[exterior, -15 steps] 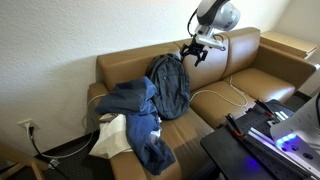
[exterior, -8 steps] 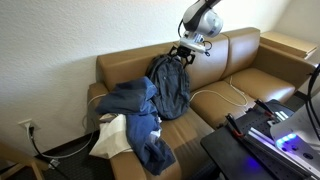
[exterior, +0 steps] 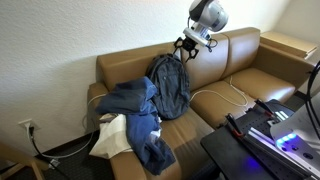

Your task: Move the black bag to the right

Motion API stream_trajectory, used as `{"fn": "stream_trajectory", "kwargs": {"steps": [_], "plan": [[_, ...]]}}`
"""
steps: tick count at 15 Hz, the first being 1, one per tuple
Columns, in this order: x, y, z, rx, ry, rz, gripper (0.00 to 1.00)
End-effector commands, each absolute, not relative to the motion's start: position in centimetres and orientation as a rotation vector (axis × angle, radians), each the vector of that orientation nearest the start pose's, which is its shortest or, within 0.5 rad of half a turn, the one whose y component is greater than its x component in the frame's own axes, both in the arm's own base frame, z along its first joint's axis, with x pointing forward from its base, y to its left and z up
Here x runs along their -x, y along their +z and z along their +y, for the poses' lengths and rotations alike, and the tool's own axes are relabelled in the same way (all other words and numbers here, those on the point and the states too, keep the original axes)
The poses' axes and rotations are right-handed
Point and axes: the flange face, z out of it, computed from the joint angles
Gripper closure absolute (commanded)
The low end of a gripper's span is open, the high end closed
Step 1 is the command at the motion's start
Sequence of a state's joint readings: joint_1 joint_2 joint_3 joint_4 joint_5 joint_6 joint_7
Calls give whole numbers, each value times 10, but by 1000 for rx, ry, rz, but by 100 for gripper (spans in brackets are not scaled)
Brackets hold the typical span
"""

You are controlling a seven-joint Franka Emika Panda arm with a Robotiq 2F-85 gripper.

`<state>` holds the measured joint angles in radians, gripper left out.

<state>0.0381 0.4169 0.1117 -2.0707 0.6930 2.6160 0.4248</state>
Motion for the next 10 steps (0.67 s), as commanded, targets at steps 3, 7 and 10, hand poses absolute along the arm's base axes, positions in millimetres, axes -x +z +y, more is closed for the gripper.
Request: {"fn": "stream_trajectory", "kwargs": {"steps": [3,7,10], "plan": [[-606,258,0,2116,-29,1438,0],[-608,258,-6,2019,-21,1491,0],[-610,260,-4,1985,-18,1503,0]]}}
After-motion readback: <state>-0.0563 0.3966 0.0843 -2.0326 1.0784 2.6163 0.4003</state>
